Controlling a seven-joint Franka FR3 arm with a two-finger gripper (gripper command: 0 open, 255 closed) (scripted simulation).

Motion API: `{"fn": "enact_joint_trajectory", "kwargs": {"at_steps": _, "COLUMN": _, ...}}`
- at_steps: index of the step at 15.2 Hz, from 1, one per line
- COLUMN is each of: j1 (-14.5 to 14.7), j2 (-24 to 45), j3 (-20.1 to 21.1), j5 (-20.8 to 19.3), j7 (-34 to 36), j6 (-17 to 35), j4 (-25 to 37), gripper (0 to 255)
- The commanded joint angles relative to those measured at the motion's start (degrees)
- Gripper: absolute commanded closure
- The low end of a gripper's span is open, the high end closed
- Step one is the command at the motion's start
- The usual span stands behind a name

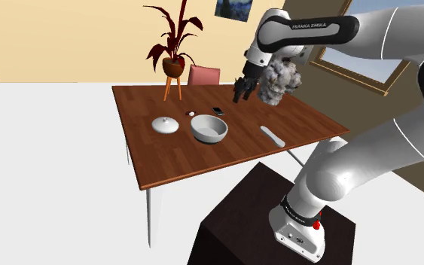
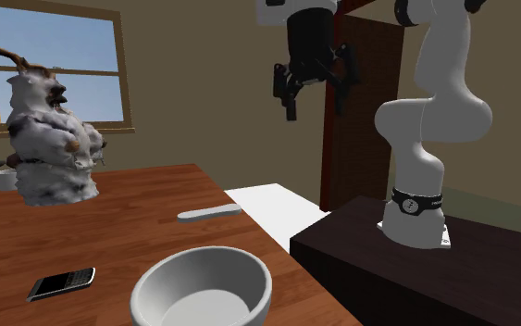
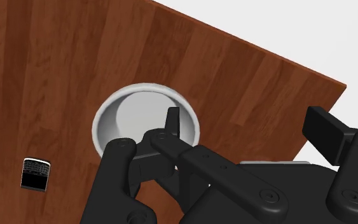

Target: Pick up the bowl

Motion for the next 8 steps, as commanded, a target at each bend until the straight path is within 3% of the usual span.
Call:
{"fn": "enact_joint_trajectory", "kwargs": {"at_steps": 1, "j1": 0.0, "j2": 3.6, "j3": -1.5, "j5": 0.3, "j7": -2.1, "j6": 2.9, "j4": 0.5, "gripper": 0}}
{"fn": "enact_joint_trajectory", "kwargs": {"at_steps": 8, "j1": -0.2, "j2": 17.8, "j3": -6.1, "j5": 3.9, "j7": -10.2, "j6": 10.8, "j4": 5.4, "gripper": 0}}
